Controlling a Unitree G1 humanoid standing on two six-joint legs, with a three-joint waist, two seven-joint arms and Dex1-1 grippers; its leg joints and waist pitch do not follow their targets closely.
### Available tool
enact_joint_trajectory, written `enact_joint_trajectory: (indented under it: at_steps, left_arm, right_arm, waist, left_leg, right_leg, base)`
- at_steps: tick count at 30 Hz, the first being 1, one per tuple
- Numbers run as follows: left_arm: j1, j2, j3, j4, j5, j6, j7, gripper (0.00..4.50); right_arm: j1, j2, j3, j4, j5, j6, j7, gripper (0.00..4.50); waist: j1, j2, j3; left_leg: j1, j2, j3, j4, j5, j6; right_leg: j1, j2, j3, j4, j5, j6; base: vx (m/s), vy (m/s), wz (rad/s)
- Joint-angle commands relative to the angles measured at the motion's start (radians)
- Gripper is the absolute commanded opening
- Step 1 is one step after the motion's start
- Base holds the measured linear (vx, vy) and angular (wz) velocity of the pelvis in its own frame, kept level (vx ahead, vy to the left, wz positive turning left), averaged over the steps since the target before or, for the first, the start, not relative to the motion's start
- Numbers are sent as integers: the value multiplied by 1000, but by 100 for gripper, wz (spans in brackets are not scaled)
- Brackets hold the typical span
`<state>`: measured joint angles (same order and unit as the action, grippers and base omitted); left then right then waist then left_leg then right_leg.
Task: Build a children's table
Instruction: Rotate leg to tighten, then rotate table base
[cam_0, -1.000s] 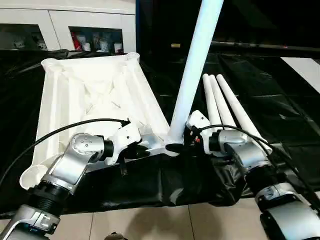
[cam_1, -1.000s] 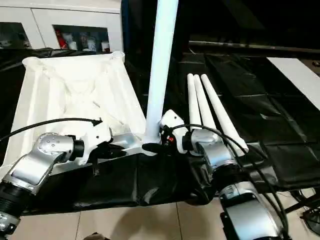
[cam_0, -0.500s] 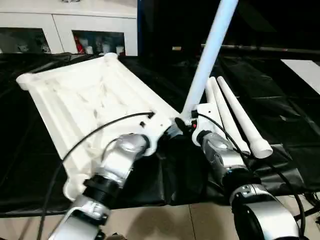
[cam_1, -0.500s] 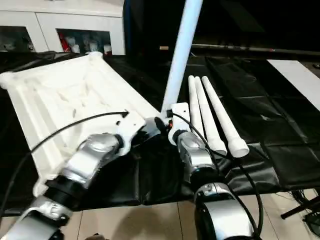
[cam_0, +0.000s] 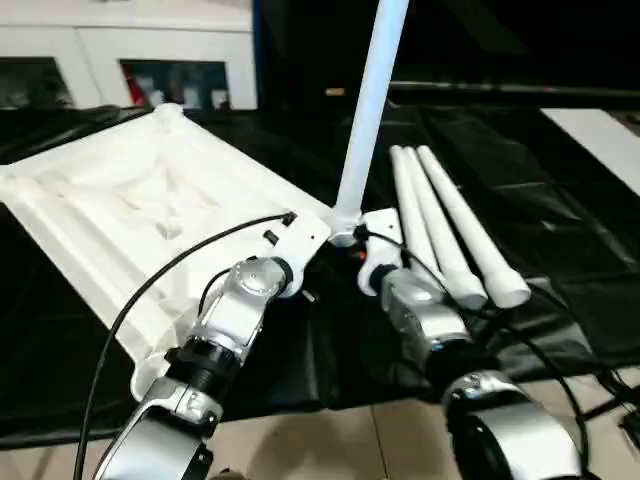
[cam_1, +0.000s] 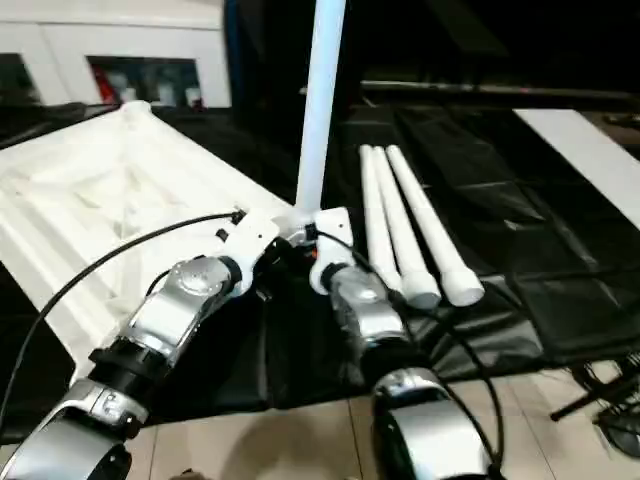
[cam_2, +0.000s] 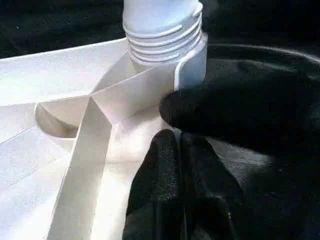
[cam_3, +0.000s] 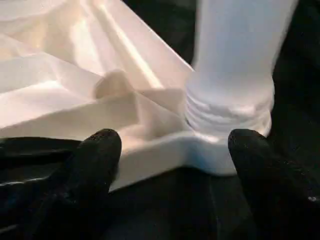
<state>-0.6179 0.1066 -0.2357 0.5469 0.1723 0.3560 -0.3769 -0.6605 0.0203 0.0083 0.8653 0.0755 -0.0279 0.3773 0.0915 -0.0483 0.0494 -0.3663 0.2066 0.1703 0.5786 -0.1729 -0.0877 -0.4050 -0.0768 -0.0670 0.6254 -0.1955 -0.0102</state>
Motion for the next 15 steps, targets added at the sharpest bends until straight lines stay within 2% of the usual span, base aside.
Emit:
enact_joint_trajectory:
  at_steps: [1, 2, 3, 4, 5, 6, 7, 10, 14, 15]
  left_arm:
    - [-13, 14, 23, 35, 2, -102, 46, 0]
    - [-17, 14, 28, 39, -1, -115, 52, 29]
    - [-27, 7, 63, 31, -49, -118, 24, 47]
    - [-29, 6, 72, 23, -59, -116, 22, 58]
    - [-35, 8, 96, -2, -80, -106, 18, 62]
    - [-38, 9, 104, -10, -82, -104, 21, 70]
    - [-41, 19, 108, -20, -73, -113, 34, 83]
    - [-45, 63, 135, -58, -62, -98, 54, 104]
    - [-18, 185, 210, -154, -44, -16, 80, 142]
    - [-9, 208, 221, -172, -41, 4, 79, 149]
  right_arm:
    - [42, -38, 21, -109, -2, 44, 46, 376]
    - [48, -42, 23, -120, -3, 47, 50, 382]
    - [68, -50, 25, -145, -11, 54, 58, 383]
    - [71, -52, 26, -147, -15, 52, 56, 383]
    - [77, -54, 27, -146, -26, 48, 48, 383]
    - [77, -55, 28, -143, -30, 46, 44, 383]
    - [76, -54, 29, -139, -31, 46, 41, 383]
    - [78, -50, 40, -152, -31, 60, 41, 383]
    - [87, -42, 62, -196, -31, 103, 47, 383]
    - [88, -41, 67, -200, -33, 108, 50, 383]
  waist:
    - [8, -3, -62]
    - [9, -4, -63]
    - [9, 0, -64]
    - [9, 3, -65]
    - [8, 0, -67]
    - [7, 6, -68]
    - [3, 5, -66]
    - [2, 6, -64]
    - [-3, 8, -63]
    - [-3, 11, -62]
  left_leg:
    - [2, 19, -1, -64, -154, 44]
    - [2, 18, -1, -64, -143, 47]
    - [1, 18, -1, -64, -145, 43]
    - [3, 18, 0, -62, -143, 39]
    - [2, 18, 0, -60, -132, 37]
    - [0, 19, -1, -60, -123, 37]
    - [2, 20, 0, -61, -134, 37]
    - [5, 21, -1, -62, -155, 35]
    - [8, 22, -2, -64, -158, 22]
    - [9, 23, -2, -65, -161, 15]
  right_leg:
    - [54, -59, 46, -77, -113, -157]
    - [55, -59, 45, -76, -97, -158]
    - [56, -62, 45, -75, -101, -165]
    - [55, -62, 46, -75, -95, -171]
    - [57, -62, 46, -71, -67, -187]
    - [57, -62, 46, -66, -35, -204]
    - [55, -59, 44, -68, -32, -209]
    - [54, -60, 45, -69, -57, -211]
    - [53, -57, 44, -66, -66, -202]
    - [52, -57, 45, -64, -68, -201]
  base:
    - [0, 0, 0]
    - [0, 0, 0]
    - [0, 0, 0]
    - [0, 0, 0]
    - [0, 0, 0]
    - [0, 0, 0]
    - [0, 0, 0]
    - [0, 0, 0]
    - [0, 0, 0]
    - [0, 0, 0]
